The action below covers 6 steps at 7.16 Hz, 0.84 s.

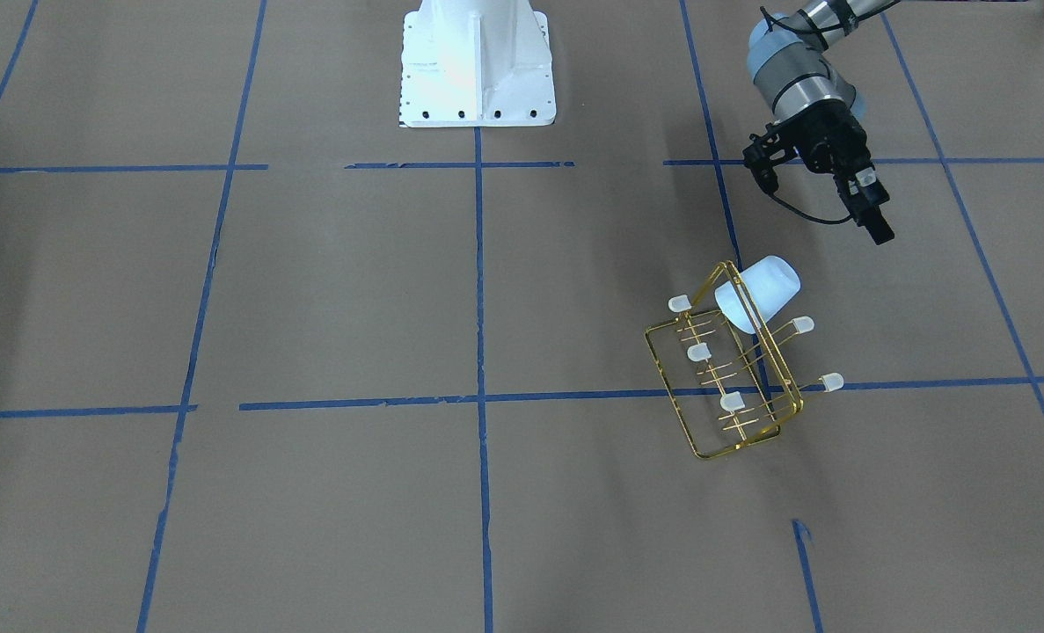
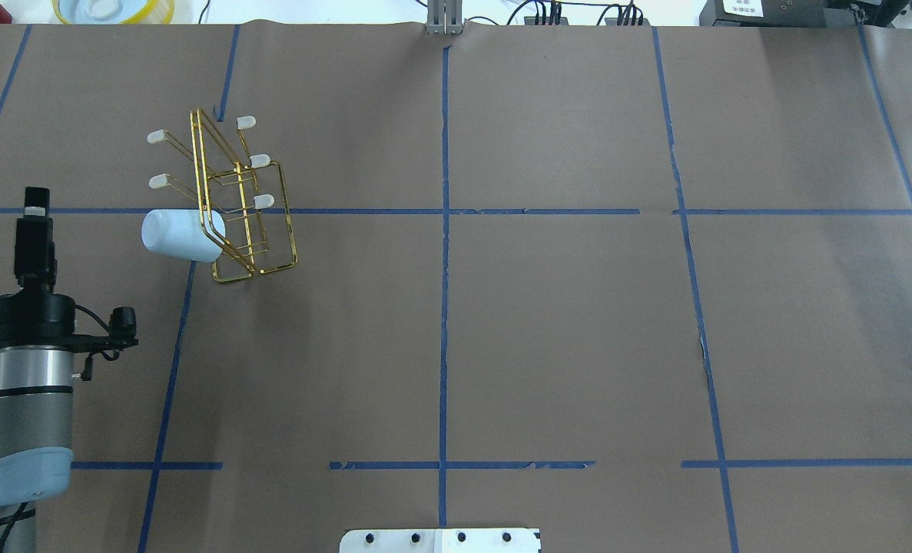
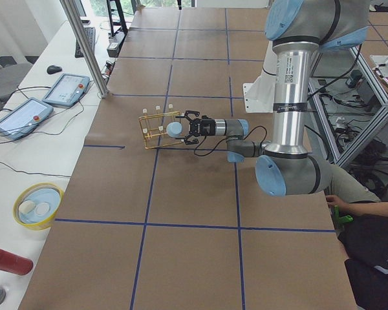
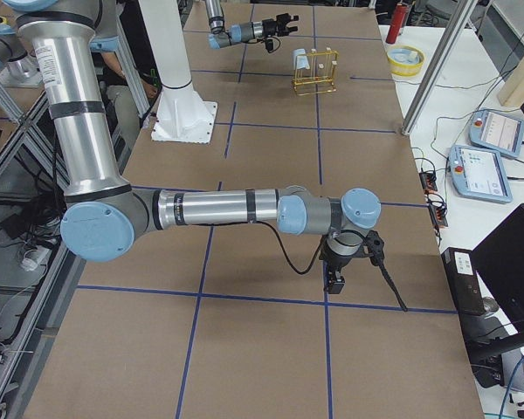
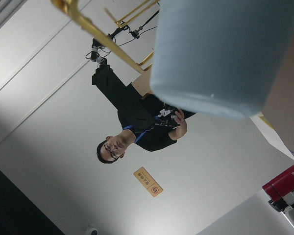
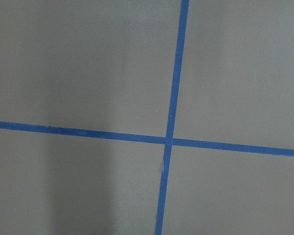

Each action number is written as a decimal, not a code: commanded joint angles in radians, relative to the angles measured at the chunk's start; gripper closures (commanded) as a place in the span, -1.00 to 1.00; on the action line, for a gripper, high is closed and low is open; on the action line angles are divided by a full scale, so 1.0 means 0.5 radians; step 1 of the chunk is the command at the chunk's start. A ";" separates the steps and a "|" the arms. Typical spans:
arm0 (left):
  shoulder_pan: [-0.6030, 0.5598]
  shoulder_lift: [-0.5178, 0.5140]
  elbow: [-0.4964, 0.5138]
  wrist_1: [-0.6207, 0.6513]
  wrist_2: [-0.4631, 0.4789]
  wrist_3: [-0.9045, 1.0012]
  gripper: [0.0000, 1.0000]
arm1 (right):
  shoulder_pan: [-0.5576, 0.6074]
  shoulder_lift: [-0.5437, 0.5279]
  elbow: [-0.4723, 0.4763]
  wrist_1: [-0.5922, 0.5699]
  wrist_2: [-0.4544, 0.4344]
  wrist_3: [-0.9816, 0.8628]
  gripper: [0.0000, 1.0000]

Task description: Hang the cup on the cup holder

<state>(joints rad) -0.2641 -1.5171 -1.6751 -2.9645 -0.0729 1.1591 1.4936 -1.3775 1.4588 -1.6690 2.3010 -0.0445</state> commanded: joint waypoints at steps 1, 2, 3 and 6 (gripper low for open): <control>-0.006 0.159 -0.126 -0.331 -0.142 -0.477 -1.00 | 0.001 0.000 0.000 0.000 0.000 0.000 -1.00; -0.009 0.163 -0.126 -0.415 -0.319 -0.927 -1.00 | 0.001 0.000 0.000 0.000 0.000 0.000 -1.00; -0.009 0.163 -0.120 -0.419 -0.472 -1.454 -1.00 | 0.001 0.000 0.000 0.000 0.000 0.000 -1.00; -0.012 0.181 -0.123 -0.416 -0.837 -2.676 -1.00 | 0.001 0.000 0.000 0.000 0.000 0.000 -1.00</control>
<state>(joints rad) -0.2678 -1.4291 -1.7348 -3.1706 -0.4065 0.0689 1.4941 -1.3775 1.4588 -1.6690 2.3010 -0.0439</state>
